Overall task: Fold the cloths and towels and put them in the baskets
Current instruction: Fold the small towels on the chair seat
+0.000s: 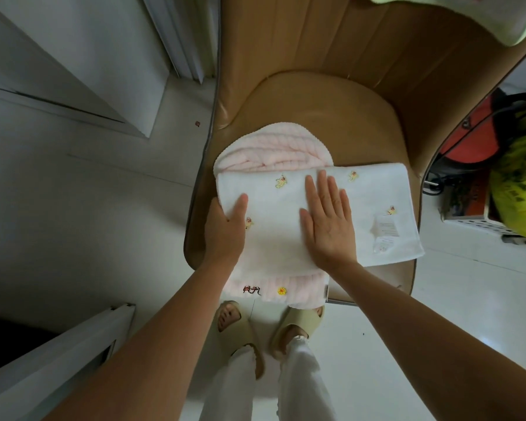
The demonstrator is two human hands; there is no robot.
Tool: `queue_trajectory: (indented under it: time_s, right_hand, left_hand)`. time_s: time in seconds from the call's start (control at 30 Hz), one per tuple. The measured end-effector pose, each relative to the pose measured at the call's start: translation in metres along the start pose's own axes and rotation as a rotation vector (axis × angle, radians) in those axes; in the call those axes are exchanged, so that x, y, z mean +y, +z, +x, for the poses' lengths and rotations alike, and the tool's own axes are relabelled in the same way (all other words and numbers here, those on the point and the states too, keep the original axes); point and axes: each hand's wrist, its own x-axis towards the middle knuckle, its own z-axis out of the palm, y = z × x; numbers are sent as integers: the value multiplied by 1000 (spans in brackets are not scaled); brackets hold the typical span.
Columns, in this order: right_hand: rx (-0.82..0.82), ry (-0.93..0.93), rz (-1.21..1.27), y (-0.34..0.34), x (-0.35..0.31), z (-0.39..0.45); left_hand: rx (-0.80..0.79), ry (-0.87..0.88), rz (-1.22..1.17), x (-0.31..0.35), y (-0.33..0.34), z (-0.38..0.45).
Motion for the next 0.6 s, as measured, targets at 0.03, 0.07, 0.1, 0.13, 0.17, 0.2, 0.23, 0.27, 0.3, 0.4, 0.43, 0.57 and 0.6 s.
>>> queue_trajectory:
  time_s: [0.03, 0.07, 0.1, 0.13, 0.17, 0.2, 0.23, 0.27, 0.3, 0.4, 0.43, 0.57, 0.6]
  right_hand:
    - [7, 7, 4, 1, -2, 2]
    - [16, 17, 14, 2, -4, 6]
    - [27, 30, 27, 4, -7, 12]
    - [38, 43, 40, 5, -10, 20]
    - [46, 56, 52, 6, -13, 30]
    - [51, 66, 60, 7, -16, 40]
    - [55, 72, 68, 8, -19, 50]
    - [61, 76, 76, 8, -22, 58]
    - [68, 80, 89, 8, -24, 64]
    - [96, 80, 151, 4, -22, 70]
    - [102, 73, 157, 2, -18, 72]
    - [33, 96, 15, 0, -3, 79]
    - [2, 101, -34, 2, -2, 81]
  left_hand:
    - [17, 31, 12, 4, 0, 5]
    - [46, 60, 21, 9, 0, 11]
    - [77, 85, 21, 14, 1, 20]
    - [99, 101, 17, 19, 2, 30]
    - [110, 105, 17, 24, 3, 41]
    - [115, 104, 35, 29, 3, 52]
    - [122, 108, 80, 31, 2, 61]
    - [129, 126, 153, 33, 0, 69]
    - [129, 153, 230, 32, -2, 74]
    - [107, 251, 393, 31, -11, 76]
    - [103, 260, 420, 30, -13, 76]
    - [112, 257, 384, 33, -11, 74]
    - [113, 259, 345, 36, -10, 74]
